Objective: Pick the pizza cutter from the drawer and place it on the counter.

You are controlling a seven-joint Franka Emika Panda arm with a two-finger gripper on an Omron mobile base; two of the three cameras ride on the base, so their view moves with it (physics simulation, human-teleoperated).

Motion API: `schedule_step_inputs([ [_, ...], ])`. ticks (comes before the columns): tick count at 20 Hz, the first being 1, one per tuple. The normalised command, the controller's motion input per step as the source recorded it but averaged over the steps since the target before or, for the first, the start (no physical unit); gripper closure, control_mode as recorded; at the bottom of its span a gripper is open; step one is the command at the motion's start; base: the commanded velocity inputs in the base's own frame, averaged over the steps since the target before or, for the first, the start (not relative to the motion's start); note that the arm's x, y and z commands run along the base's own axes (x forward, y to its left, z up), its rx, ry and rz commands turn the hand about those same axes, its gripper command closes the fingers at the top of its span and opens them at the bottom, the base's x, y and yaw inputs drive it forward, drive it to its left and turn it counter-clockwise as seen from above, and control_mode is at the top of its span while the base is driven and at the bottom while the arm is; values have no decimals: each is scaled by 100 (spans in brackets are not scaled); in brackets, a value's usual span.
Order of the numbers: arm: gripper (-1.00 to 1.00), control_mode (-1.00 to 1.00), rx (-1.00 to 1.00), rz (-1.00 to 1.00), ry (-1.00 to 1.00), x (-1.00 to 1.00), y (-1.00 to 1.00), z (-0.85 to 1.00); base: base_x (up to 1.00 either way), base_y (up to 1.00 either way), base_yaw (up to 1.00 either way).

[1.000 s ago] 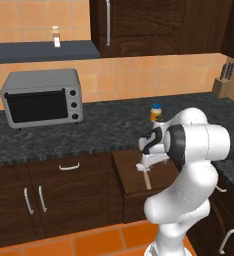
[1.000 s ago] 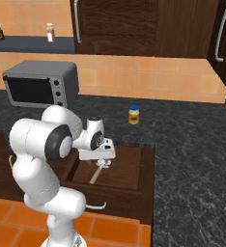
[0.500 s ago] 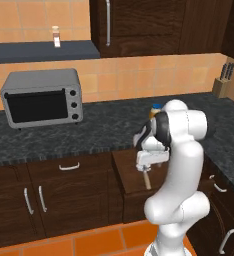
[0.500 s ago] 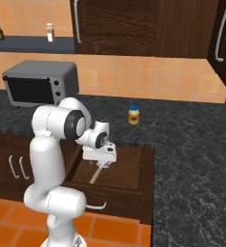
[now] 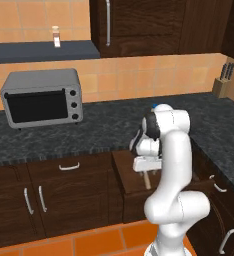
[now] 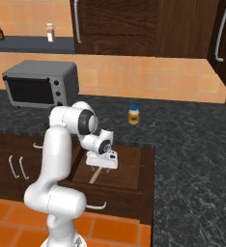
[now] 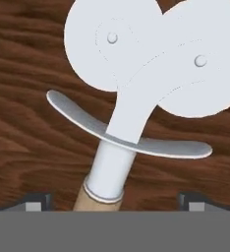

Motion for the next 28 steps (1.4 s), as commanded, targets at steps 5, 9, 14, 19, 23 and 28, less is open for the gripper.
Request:
schedule_step_inputs([
  [5,100,-100,-6,0,3,5,51,-62,0,0,0],
  [9,100,-100,-10,-1,-9,-67,22,-49,0,0,0],
  [14,100,-100,3,-5,-3,-32,0,-7,0,0,0],
  [19,100,-100,0,-12,0,0,0,65,0,0,0],
  [23,100,-100,0,-30,5,0,0,100,0,0,0],
  [28,100,-100,1,-45,17,-4,0,100,0,0,0],
])
